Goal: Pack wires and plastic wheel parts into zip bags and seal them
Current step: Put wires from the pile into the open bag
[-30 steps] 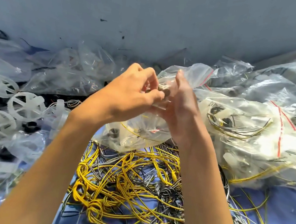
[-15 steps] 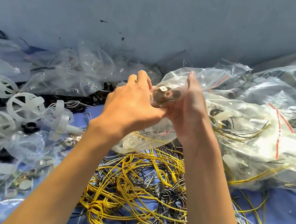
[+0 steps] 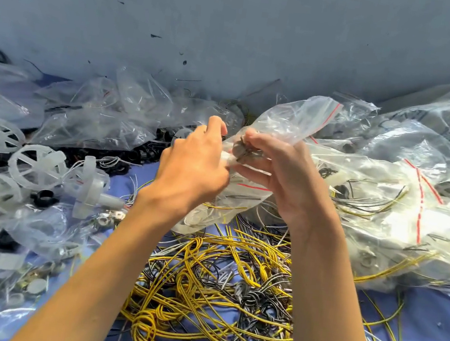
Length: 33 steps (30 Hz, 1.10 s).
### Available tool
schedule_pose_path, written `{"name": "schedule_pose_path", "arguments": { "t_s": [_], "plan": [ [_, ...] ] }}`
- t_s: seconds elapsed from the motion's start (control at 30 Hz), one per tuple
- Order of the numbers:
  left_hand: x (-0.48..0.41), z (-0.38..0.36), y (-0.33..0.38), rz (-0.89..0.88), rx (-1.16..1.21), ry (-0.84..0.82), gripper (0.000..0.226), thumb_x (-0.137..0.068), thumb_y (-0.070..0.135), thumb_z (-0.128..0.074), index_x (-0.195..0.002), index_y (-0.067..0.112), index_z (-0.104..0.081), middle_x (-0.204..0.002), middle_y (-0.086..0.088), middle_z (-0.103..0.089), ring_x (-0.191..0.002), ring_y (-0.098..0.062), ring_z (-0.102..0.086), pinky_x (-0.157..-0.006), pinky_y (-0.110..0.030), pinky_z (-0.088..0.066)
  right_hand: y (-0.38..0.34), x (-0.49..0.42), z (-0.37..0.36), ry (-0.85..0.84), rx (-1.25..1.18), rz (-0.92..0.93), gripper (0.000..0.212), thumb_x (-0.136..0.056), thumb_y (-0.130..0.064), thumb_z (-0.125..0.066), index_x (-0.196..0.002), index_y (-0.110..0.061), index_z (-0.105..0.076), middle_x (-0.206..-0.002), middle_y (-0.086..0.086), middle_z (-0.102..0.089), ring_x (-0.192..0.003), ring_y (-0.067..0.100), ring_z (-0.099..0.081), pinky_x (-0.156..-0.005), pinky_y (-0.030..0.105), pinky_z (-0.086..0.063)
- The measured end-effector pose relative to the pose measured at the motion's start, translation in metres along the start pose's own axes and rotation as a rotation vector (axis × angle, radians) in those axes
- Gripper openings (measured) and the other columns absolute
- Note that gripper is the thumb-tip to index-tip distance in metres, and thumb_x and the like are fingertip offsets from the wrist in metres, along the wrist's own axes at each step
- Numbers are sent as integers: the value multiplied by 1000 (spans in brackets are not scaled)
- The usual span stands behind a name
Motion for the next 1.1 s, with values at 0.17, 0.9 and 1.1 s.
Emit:
{"name": "schedule_pose_path", "arguments": {
  "t_s": [0.17, 0.9, 1.1],
  "plan": [
    [-7, 6, -20, 63, -119, 49, 19, -94, 21, -41, -111, 15, -49, -112, -15, -58, -103, -42, -54, -81, -44, -41, -9, 0, 9, 205, 31, -59, 13, -87, -7, -56, -79, 0, -62, -93, 29, -68, -72, 30, -71, -61, 32, -60],
    [-11, 44, -31, -210, 347, 64, 37, -85, 1, -59, -107, 29, -50, -87, 7, -34, -55, 5, -44, -62, -2, -34, -4, 10, -6, -206, 1170, 105, 35, -87, -34, -62, -121, -26, -60, -118, 5, -66, -108, 21, -61, -93, 35, -49],
    [-12, 51, -50, -179, 374, 100, 43, -80, -4, -63, -102, 30, -48, -98, -3, -36, -52, -4, -42, -59, -7, -38, -21, 24, -3, -221, 1339, 131, 38, -76, -64, -61, -106, -42, -67, -107, -10, -69, -107, 11, -56, -90, 35, -35]
  ]
}}
Point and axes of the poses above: each hand's wrist, its own x-axis away from the middle knuckle, its own z-axis out of the back of the hand, y = z × x, the point moved 3 cm from there along -x, towards the middle knuckle
